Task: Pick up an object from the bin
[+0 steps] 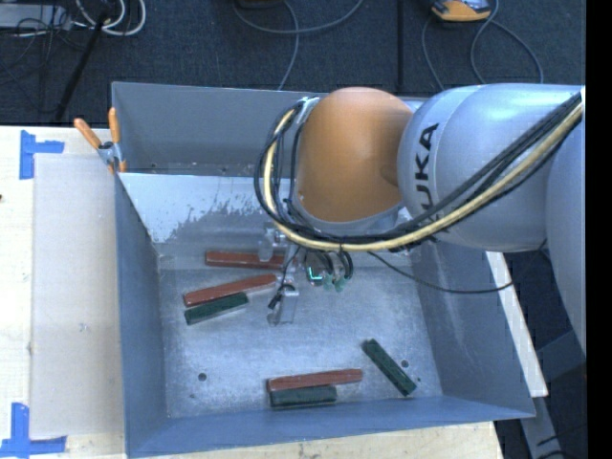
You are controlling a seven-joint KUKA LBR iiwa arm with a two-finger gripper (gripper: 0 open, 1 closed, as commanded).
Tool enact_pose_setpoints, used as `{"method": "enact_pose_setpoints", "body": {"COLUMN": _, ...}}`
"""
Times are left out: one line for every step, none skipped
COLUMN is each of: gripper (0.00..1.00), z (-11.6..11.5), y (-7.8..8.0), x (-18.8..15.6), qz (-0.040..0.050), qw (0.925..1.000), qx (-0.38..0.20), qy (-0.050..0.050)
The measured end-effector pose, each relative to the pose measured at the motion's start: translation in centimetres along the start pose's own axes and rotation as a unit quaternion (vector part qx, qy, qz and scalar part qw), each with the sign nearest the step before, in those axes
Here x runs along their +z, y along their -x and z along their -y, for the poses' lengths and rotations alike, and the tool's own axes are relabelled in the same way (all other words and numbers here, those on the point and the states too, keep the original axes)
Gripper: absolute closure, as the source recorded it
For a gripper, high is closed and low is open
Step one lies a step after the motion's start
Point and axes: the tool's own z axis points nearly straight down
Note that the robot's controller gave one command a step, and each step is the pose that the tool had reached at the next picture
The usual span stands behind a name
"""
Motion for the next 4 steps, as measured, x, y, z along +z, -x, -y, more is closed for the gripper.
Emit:
{"method": "enact_pose_setpoints", "body": {"gripper": 0.0, "z": -7.7, "y": 3.0, "x": 8.8, "qz": 0.0025, "qw": 0.9976, "qx": -0.069, "qy": 0.001}}
{"method": "enact_pose_setpoints", "body": {"gripper": 0.0, "z": -4.7, "y": 4.0, "x": 13.1, "qz": 0.002, "qw": 0.9893, "qx": -0.146, "qy": -0.001}}
{"method": "enact_pose_setpoints", "body": {"gripper": 1.0, "z": -4.8, "y": 4.1, "x": 12.9, "qz": 0.0036, "qw": 0.9895, "qx": -0.144, "qy": 0.0}}
{"method": "enact_pose_setpoints", "body": {"gripper": 1.0, "z": -8.1, "y": 4.7, "x": -0.8, "qz": 0.0096, "qw": 0.9882, "qx": -0.153, "qy": 0.001}}
